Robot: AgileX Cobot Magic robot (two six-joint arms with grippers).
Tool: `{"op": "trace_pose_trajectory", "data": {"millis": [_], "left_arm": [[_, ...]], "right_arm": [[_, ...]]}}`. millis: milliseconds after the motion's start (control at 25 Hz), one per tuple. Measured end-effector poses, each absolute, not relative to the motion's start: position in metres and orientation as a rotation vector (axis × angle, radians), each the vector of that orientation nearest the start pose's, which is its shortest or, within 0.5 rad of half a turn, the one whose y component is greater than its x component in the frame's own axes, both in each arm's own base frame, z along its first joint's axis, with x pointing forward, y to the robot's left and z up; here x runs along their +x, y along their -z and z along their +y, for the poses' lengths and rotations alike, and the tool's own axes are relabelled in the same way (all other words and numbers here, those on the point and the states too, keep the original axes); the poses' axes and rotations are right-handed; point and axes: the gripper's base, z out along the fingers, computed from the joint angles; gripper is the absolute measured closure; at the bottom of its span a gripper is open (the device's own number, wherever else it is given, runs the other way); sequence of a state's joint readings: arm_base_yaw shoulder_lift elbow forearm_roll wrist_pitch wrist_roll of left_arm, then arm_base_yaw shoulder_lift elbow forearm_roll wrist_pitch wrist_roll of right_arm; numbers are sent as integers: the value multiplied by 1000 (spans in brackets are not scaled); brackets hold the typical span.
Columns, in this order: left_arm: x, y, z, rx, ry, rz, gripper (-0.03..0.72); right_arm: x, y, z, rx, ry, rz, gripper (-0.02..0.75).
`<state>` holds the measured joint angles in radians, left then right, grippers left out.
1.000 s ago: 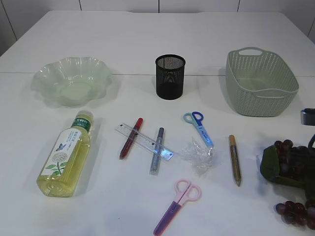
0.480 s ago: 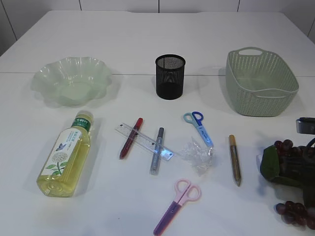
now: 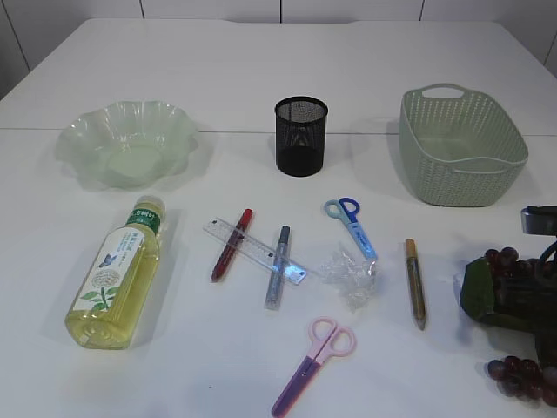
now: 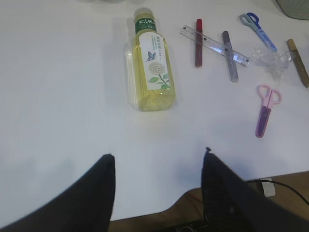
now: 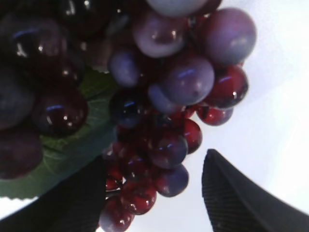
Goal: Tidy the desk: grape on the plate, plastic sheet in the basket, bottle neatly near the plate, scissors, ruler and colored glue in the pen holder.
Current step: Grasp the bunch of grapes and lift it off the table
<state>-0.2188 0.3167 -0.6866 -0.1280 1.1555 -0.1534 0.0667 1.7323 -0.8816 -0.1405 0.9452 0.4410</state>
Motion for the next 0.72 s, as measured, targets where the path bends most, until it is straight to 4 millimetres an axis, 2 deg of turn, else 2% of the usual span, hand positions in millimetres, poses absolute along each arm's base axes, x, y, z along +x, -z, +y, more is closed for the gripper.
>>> {"op": "trace_pose_trajectory", "data": {"millis": [320,720], "left_arm": [[25,-320,-17,78,356,2286,265],[25,-320,-17,78,356,2286,265]], "right_arm": [[269,-147,7,446,241,3205,246],[272,-133,7,468,242,3218,246]]}}
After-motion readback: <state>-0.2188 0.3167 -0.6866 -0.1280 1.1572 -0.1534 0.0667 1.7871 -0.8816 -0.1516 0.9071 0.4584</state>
